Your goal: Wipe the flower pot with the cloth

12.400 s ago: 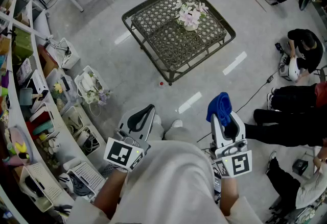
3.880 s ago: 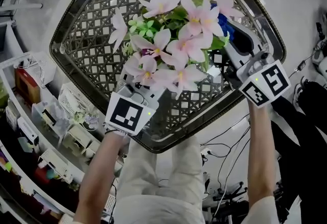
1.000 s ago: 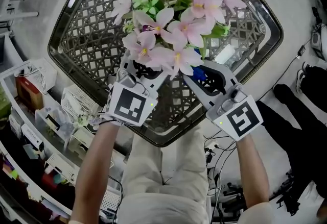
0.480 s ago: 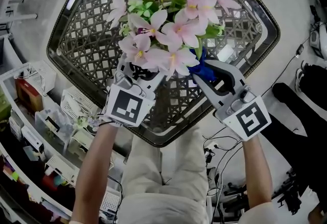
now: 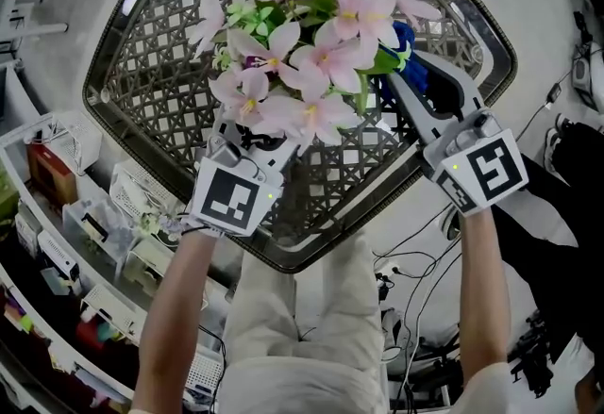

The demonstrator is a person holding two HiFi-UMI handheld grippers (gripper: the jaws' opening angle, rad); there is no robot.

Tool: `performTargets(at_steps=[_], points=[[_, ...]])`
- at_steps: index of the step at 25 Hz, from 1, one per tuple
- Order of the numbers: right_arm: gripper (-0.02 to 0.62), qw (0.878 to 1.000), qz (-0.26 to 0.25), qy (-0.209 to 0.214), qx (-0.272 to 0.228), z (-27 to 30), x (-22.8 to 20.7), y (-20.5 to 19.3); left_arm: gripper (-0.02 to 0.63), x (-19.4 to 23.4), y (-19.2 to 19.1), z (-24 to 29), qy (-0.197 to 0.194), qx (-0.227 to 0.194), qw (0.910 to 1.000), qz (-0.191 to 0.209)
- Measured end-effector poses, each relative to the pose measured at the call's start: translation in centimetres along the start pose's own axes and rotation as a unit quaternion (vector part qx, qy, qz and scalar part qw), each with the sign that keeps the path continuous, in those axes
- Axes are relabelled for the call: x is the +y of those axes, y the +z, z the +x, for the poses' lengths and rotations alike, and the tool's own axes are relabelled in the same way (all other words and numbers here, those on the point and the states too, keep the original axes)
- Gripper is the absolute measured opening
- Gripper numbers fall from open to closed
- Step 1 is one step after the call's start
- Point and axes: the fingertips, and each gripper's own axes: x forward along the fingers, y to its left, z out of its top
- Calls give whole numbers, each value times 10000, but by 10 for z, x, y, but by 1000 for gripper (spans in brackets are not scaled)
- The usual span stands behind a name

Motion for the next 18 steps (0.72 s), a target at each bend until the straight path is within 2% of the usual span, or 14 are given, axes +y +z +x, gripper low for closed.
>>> performTargets(at_steps=[9, 13, 18], points=[[109, 9997, 21, 202, -149, 47, -13, 11, 189, 1, -2, 3, 126, 3, 9998, -134], [109, 9996, 40, 267, -125, 44, -9, 10, 160, 5, -2, 4, 263, -32, 9995, -194], [110, 9995, 104, 276, -93, 28, 2, 4, 155, 3, -2, 3, 329, -23, 9992, -210]])
